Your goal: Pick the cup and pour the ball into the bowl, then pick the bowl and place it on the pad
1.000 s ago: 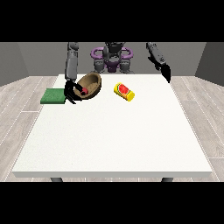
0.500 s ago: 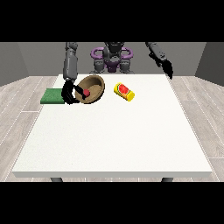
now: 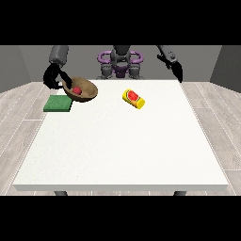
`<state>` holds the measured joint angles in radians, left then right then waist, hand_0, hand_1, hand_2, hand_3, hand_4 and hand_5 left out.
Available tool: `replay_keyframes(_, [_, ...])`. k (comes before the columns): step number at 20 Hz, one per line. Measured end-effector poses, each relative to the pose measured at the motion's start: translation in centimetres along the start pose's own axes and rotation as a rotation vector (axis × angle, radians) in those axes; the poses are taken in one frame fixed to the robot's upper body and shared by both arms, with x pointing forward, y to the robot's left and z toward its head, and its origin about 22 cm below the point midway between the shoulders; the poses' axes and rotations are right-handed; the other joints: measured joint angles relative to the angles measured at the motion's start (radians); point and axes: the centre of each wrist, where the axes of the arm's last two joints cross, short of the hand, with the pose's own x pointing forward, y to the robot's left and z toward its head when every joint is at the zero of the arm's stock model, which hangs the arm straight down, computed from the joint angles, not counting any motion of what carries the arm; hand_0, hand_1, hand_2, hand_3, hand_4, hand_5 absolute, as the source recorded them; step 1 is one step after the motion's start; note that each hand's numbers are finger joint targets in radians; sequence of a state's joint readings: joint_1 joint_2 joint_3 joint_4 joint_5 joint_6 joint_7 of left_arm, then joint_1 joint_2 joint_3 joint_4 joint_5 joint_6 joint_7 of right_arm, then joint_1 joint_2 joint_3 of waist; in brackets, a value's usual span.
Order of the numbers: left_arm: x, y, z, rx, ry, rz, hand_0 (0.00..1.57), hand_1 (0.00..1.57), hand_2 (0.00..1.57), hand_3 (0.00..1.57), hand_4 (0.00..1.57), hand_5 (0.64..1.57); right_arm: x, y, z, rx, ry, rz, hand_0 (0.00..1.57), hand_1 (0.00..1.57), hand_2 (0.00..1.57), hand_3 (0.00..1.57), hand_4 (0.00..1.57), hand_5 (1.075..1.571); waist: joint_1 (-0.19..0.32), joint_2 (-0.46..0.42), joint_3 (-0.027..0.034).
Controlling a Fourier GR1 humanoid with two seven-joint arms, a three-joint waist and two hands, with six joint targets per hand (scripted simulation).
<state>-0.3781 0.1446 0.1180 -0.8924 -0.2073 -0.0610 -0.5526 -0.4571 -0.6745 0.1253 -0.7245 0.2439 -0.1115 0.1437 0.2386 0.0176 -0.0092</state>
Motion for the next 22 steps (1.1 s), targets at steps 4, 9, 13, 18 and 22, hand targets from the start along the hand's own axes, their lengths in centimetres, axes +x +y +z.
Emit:
replay_keyframes(4, [-1.8,1.8,2.3,0.082,0.065,-0.006,0.0,0.0,0.0,0.0,0.0,0.721,1.6,-3.9,0.1,0.05,-0.06,0.147,1.57,1.57,1.57,1.54,1.57,1.503,-0.092,-0.041,0.004])
replay_keyframes(9, [-2.8,4.6,4.3,0.162,0.05,-0.028,0.0,0.0,0.0,0.0,0.0,0.677,3.2,-6.4,0.1,0.035,-0.114,0.188,1.57,1.57,1.57,1.54,1.57,1.503,-0.142,-0.001,0.0073])
replay_keyframes(13, [-2.3,8.6,4.3,0.231,-0.05,-0.043,0.0,0.0,0.0,0.0,0.0,0.761,3.7,-9.1,0.0,-0.052,-0.151,0.153,1.57,1.57,1.57,1.49,1.53,1.57,-0.151,0.099,0.0083])
replay_keyframes(18, [-0.8,12.4,4.1,0.269,-0.18,-0.019,0.0,0.0,0.0,0.0,0.84,1.188,1.2,-9.9,-0.5,-0.172,-0.144,0.07,1.57,1.57,1.57,1.57,1.42,1.563,-0.114,0.222,0.0094])
replay_keyframes(22, [1.2,15.3,3.4,0.296,-0.264,-0.007,0.0,0.0,0.0,0.0,0.89,1.173,-1.2,-9.5,-0.8,-0.254,-0.15,-0.016,1.57,1.57,1.57,1.57,1.32,1.556,-0.096,0.298,0.009])
